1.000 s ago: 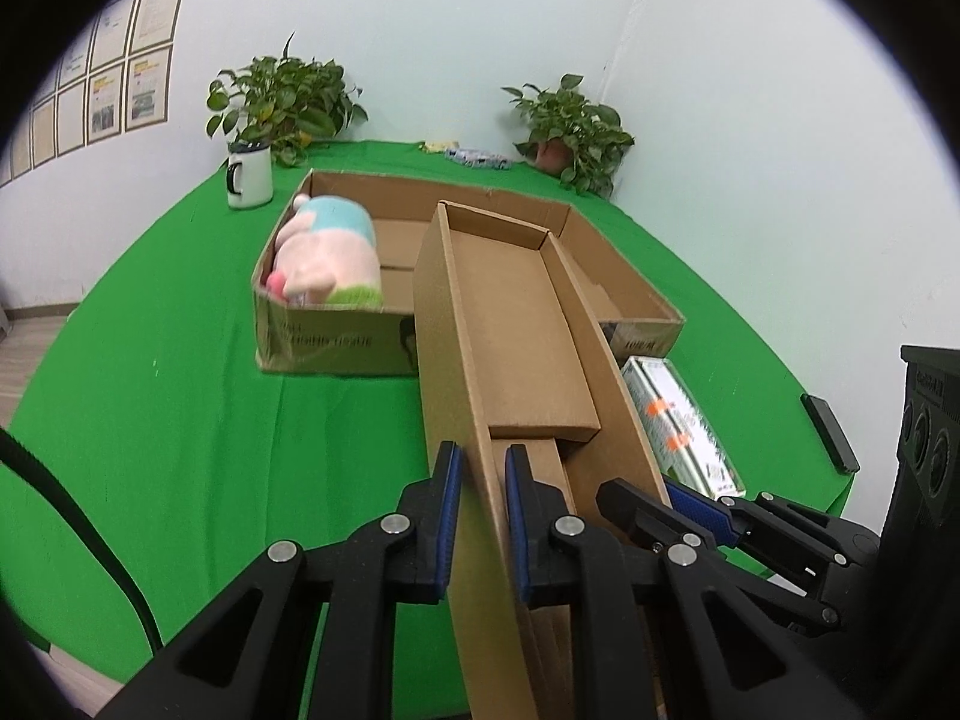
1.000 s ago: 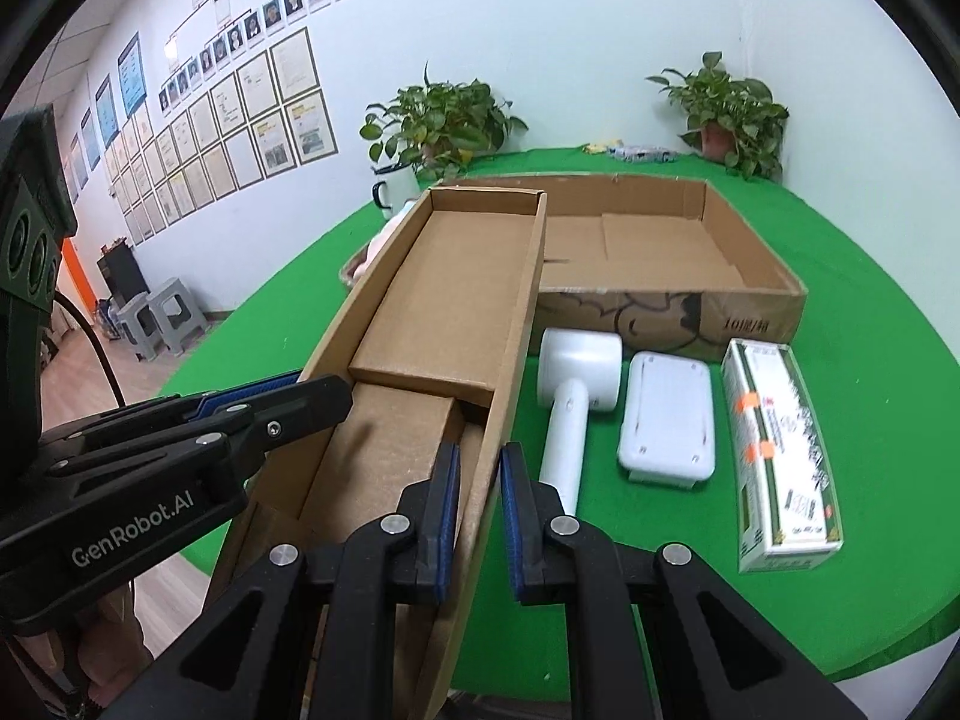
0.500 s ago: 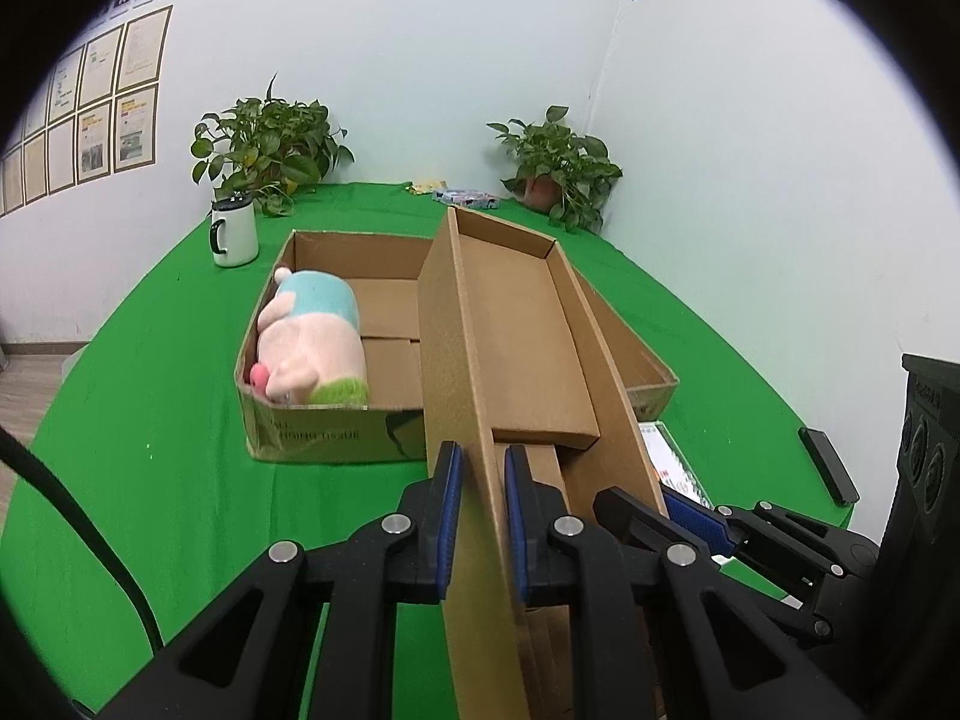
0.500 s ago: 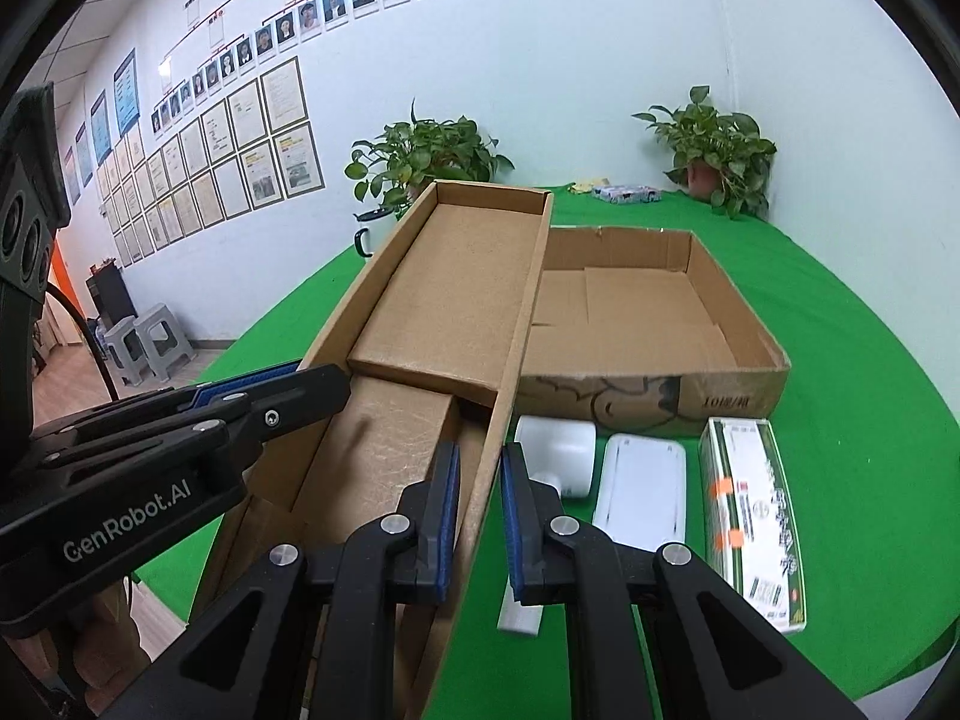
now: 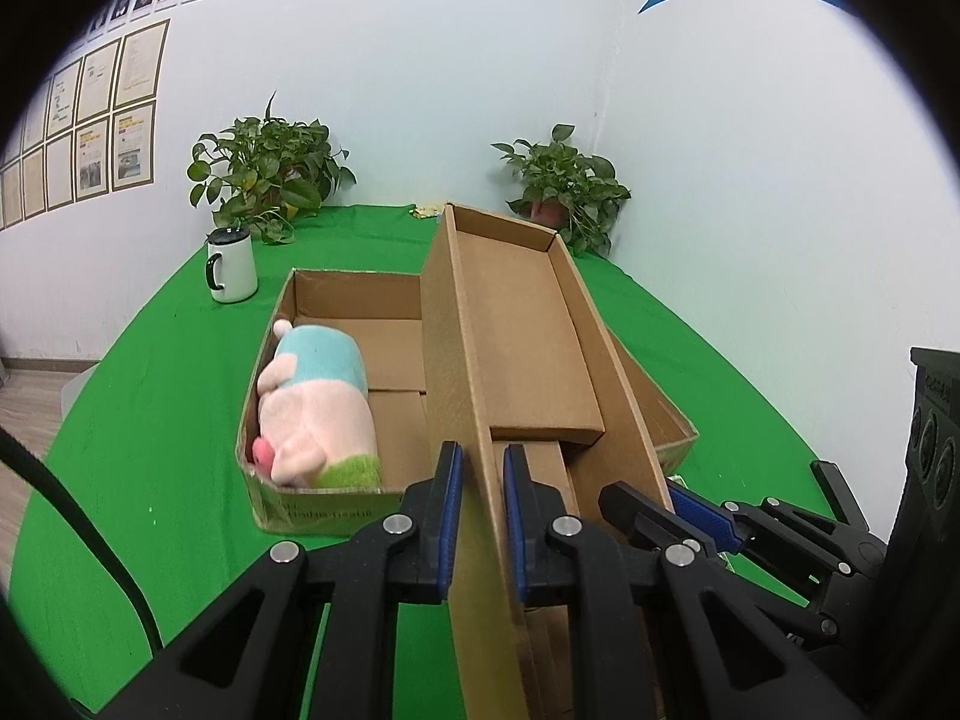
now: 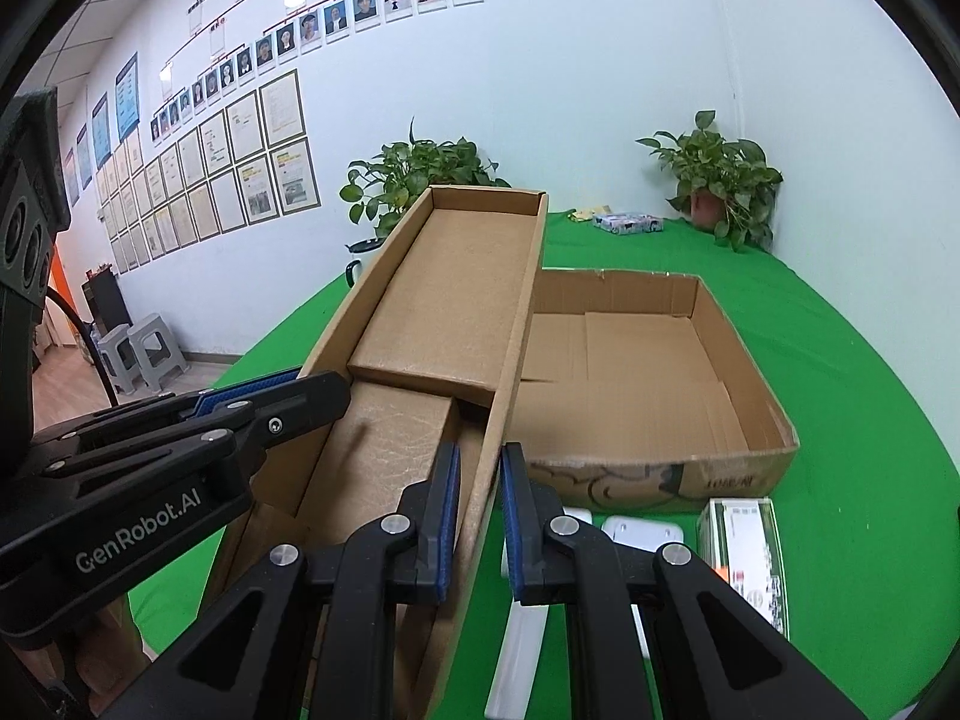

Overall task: Organize objects
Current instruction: 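Carry the cardboard tray with the left gripper over the open box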

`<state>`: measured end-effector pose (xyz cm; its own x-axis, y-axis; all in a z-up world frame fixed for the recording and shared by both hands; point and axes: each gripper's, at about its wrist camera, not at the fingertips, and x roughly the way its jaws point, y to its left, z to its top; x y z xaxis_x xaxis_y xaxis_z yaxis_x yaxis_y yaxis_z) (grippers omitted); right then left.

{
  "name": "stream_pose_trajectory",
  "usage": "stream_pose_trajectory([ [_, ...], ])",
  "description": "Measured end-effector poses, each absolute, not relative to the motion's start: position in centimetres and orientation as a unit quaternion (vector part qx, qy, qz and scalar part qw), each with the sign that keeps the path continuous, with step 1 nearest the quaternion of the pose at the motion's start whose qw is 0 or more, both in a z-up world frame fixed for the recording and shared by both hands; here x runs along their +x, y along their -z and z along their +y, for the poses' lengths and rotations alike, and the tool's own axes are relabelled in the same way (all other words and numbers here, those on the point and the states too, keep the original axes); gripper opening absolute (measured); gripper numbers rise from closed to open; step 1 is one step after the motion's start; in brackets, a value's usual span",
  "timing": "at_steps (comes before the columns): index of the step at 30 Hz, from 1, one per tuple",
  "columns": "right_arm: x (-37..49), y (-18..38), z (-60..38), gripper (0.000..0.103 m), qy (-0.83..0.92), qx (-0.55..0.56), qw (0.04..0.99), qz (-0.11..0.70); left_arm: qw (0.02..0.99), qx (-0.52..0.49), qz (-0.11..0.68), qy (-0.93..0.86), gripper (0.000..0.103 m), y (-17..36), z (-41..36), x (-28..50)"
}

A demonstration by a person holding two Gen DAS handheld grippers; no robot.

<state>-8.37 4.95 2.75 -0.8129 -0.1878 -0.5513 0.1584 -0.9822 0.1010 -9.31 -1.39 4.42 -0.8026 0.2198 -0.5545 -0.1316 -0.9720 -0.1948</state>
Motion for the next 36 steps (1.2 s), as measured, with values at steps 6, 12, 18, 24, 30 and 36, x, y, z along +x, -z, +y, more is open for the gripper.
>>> stream_pose_trajectory([
  [6,-11.6,-3.3,5.1,0.012,0.952,0.292,0.089,-0.025,0.09,-0.3,-0.067,-0.947,0.012,-5.0,-1.7,-12.1],
  [12,-15.1,-4.1,5.3,0.011,0.953,0.29,0.086,-0.022,0.086,-0.299,-0.061,-0.948,0.012,-5.4,-1.9,-14.4],
  [18,-19.1,-5.1,5.4,0.011,0.954,0.286,0.087,-0.021,0.077,-0.304,-0.055,-0.948,0.012,-5.7,-2.3,-17.3],
  [24,-24.3,-5.1,5.3,0.01,0.954,0.289,0.084,-0.012,0.07,-0.32,-0.054,-0.943,0.012,-4.8,-2.9,-21.1],
  [30,-30.4,-2.3,5.7,0.009,0.944,0.315,0.097,-0.026,0.055,-0.356,-0.036,-0.932,0.012,-2.2,-3.3,-25.0],
  [36,-36.9,2.8,6.3,0.009,0.922,0.365,0.112,-0.062,0.029,-0.405,-0.022,-0.913,0.012,1.7,-3.9,-28.9],
])
